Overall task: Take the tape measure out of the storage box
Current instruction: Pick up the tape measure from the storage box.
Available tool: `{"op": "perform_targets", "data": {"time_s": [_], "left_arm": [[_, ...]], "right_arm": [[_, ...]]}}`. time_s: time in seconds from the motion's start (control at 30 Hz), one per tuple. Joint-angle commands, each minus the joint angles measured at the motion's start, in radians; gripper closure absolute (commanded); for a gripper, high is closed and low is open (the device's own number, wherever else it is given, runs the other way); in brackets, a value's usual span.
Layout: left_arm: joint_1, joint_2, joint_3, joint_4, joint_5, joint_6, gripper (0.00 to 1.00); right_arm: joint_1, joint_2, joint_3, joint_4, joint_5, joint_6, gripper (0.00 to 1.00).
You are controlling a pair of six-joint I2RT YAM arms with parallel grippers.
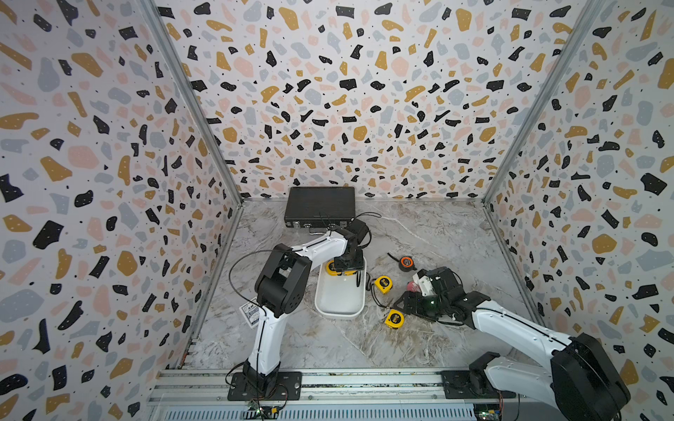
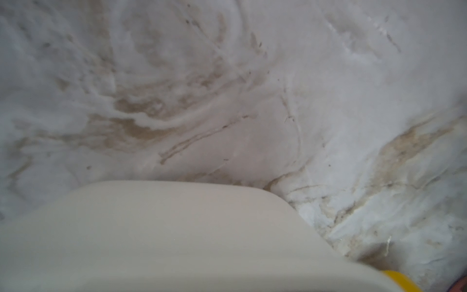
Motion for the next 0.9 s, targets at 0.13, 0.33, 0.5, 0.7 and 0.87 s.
{"op": "perform_targets", "data": {"time_s": [0.13,0.33,0.5,0.7,0.87], "left_arm": [[-0.022,-0.139,-0.034,-0.042,-0.034,-0.025,0.86],[-0.032,-0.216,-0.074,-0.056,-0.037,-0.052,0.88],[-0.043,-0.305,-0.098,-0.078,-0.036,-0.082,0.91],[-0.060,-0.428,-0.117,-0.104,-0.032,-0.135,0.98],[-0.077,-0.519,-0.124,-0.111,-0.013,-0.217,1.00]], "right_arm": [[-0.004,-0.033,0.030,-0.023,-0.004,-0.004,0.15],[-0.004,-0.052,0.042,-0.032,-0.004,-0.006,0.15],[-0.004,-0.066,0.054,-0.036,-0.005,-0.013,0.15],[-0.003,-0.086,0.068,-0.011,-0.017,-0.011,0.15],[-0.001,-0.114,0.073,0.039,-0.023,-0.005,0.15]]}}
